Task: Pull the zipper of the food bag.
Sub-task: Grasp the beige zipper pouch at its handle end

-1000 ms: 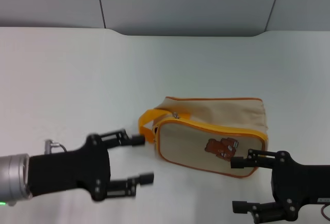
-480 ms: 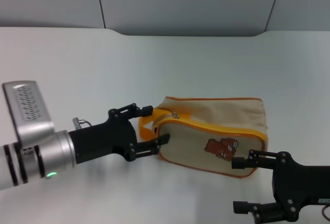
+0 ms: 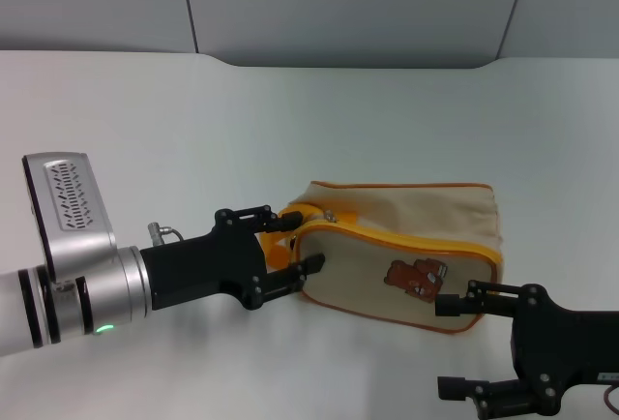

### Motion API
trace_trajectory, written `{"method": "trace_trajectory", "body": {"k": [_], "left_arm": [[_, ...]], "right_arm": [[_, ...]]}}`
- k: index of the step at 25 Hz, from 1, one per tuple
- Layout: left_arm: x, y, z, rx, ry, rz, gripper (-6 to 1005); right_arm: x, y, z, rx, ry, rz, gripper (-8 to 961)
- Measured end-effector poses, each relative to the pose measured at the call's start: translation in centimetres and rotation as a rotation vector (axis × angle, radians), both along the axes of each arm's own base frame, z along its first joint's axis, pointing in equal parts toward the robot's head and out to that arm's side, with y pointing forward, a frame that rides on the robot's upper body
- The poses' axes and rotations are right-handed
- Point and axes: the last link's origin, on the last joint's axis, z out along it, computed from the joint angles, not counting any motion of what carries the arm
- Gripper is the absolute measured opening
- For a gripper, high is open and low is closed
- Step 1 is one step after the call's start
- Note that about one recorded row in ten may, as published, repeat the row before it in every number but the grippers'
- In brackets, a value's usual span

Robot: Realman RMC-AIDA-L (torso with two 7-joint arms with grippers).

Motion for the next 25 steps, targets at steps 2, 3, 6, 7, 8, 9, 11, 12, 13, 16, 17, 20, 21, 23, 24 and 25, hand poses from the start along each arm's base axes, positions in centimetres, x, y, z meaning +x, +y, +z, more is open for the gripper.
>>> {"method": "trace_trajectory", "body": {"k": [2,3,6,7,8,9,11,12,13,16,17,20,21,23,24,25], "left_arm": [[0.1,0.1,0.0,0.005,0.002,-0.008,731],[0.2,0.2,0.0,0.005,0.003,-0.011,679],[0.2,0.2,0.0,0.003,0.004,-0.015,523],[0.2,0.2,0.0,0.003,0.004,-0.015,481],[0.2,0.2,0.0,0.003,0.005,-0.016,439],[0.2,0.2,0.0,0.003,0.005,-0.017,398],[0.2,0.2,0.0,0.003,0.005,-0.018,314],[0.3,0.2,0.0,0.002,0.004,-0.020,272],[0.4,0.1,0.0,0.002,0.001,-0.029,257],[0.5,0.0,0.1,-0.001,-0.006,-0.041,213],[0.5,0.0,0.1,-0.001,-0.006,-0.041,199],[0.8,-0.1,0.3,-0.003,-0.020,-0.068,166],[0.9,-0.1,0.5,-0.002,-0.026,-0.083,158],[1.3,-0.3,1.1,0.005,-0.042,-0.135,140],[1.4,-0.3,1.2,0.007,-0.046,-0.148,137],[1.6,-0.3,1.4,0.010,-0.051,-0.165,135]], "right_arm": [[0.0,0.0,0.0,0.000,0.000,0.000,831],[0.0,0.0,0.0,0.000,0.001,0.000,831],[0.0,0.0,0.0,0.001,0.001,-0.001,831],[0.0,0.0,0.0,0.001,0.001,-0.001,831],[0.0,0.0,0.0,0.002,0.002,-0.001,830],[0.0,0.0,0.0,0.002,0.002,-0.001,830],[0.0,0.0,0.0,0.002,0.002,-0.001,830],[0.0,0.0,0.0,0.002,0.003,-0.001,830],[-0.1,0.0,0.1,0.000,0.007,0.001,830],[-0.2,-0.1,0.1,-0.006,0.019,0.008,830],[-0.2,-0.1,0.1,-0.006,0.019,0.008,830],[-0.7,-0.1,0.6,0.006,0.063,0.019,830],[-1.0,-0.1,0.8,0.021,0.089,0.021,830],[-1.4,0.0,1.8,0.097,0.174,0.024,831],[-1.5,0.1,2.3,0.137,0.201,0.021,831],[-1.5,0.3,2.8,0.184,0.228,0.015,828]]}}
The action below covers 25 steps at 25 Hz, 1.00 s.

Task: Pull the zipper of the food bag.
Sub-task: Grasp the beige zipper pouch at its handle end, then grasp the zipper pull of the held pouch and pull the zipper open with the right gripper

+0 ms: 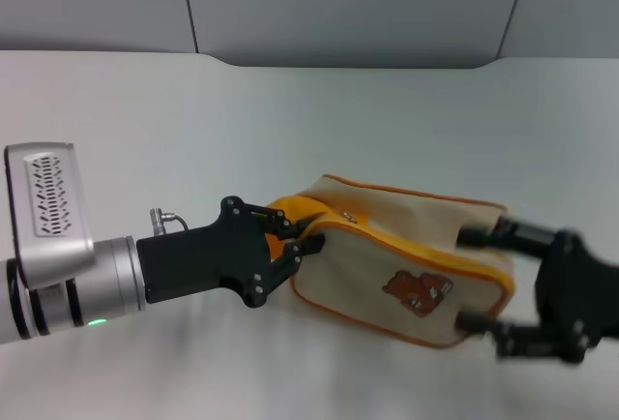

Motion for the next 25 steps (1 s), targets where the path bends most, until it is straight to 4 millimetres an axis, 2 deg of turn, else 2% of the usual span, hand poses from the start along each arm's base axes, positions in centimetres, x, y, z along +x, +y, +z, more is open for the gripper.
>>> {"method": "trace_trajectory", "body": {"k": [5,8,13,19,23,25], "left_arm": [[0.5,0.2,0.7,0.009,-0.010,-0.047,121],[0.9,0.6,1.1,0.017,-0.008,-0.072,117],[1.2,0.8,1.2,0.019,-0.008,-0.086,114],[1.5,0.9,1.1,0.015,-0.009,-0.098,109],[1.8,1.0,1.0,0.009,-0.008,-0.110,110],[2.0,1.1,1.0,0.008,-0.009,-0.114,107]], "right_arm": [[0.1,0.9,1.1,0.146,0.033,-0.010,816],[-0.2,1.4,0.5,0.289,-0.020,0.072,808],[-0.3,2.8,-0.4,0.415,-0.111,0.134,795],[-0.5,4.3,-0.7,0.462,-0.174,0.151,554],[-1.5,4.9,-1.6,0.444,-0.208,0.223,419],[-1.7,5.0,-2.1,0.423,-0.227,0.246,420]]}}
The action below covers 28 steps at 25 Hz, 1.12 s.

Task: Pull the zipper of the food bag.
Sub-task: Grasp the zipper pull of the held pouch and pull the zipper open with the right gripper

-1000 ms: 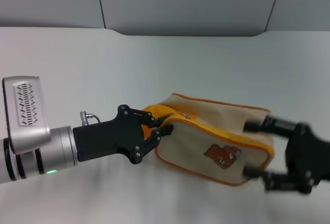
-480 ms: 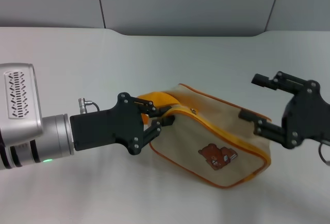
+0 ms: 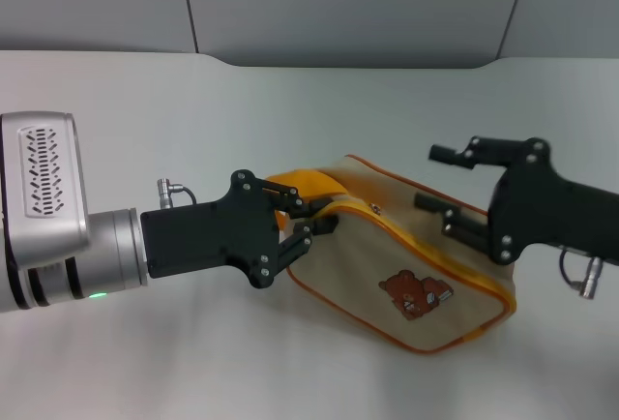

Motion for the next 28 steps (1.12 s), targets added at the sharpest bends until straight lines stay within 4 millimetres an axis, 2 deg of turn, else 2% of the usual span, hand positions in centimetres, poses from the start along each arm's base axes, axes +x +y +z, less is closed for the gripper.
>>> {"method": "trace_trajectory", "body": {"k": [13,23,28], "left_arm": [[0.5,0.3,0.0,0.000,-0.006,-0.014,104],[0.6,0.3,0.1,0.001,-0.012,-0.015,103],[0.6,0.3,0.1,0.002,-0.016,-0.015,98]], "right_arm": [[-0.9,1.0,-2.5,-0.066,-0.132,0.042,423],[-1.3,0.8,-2.9,-0.089,-0.138,0.068,411],[-1.4,0.7,-3.2,-0.103,-0.146,0.079,299]]}}
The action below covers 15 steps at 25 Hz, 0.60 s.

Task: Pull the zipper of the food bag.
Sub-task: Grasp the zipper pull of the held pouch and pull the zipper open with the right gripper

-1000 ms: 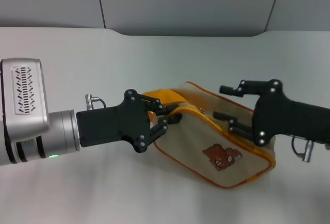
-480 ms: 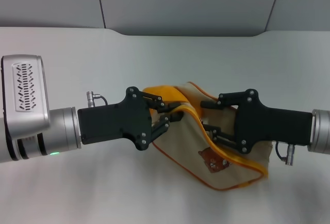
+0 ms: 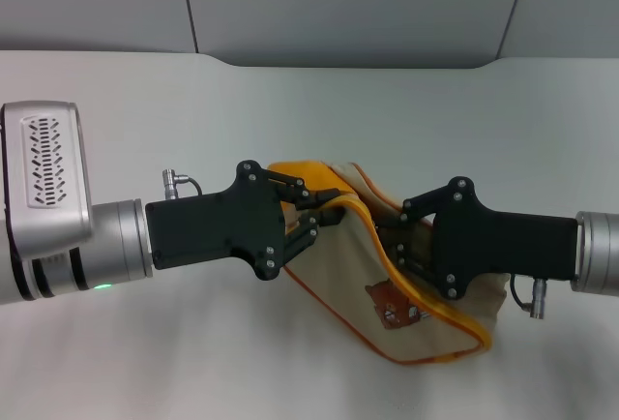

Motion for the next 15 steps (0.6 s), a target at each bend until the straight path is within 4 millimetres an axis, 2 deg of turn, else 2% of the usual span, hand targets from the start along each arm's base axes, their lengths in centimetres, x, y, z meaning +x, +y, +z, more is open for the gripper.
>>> {"method": "trace_trajectory", "body": {"k": [2,7,12,15], "left_arm": [[0.02,-0.01,0.02,0.000,-0.002,-0.001,98],[0.08,-0.08,0.08,-0.002,-0.009,-0.004,98],[0.07,-0.09,0.08,-0.002,-0.009,-0.004,98],[-0.06,0.25,0.49,0.035,-0.041,0.031,98]], "right_arm": [[0.00,0.00,-0.01,-0.001,0.000,-0.001,254],[0.06,-0.04,0.00,-0.002,0.001,-0.005,39],[0.11,-0.06,0.03,-0.008,-0.002,-0.008,0],[0.53,-0.30,0.15,-0.018,-0.011,-0.024,13]]}}
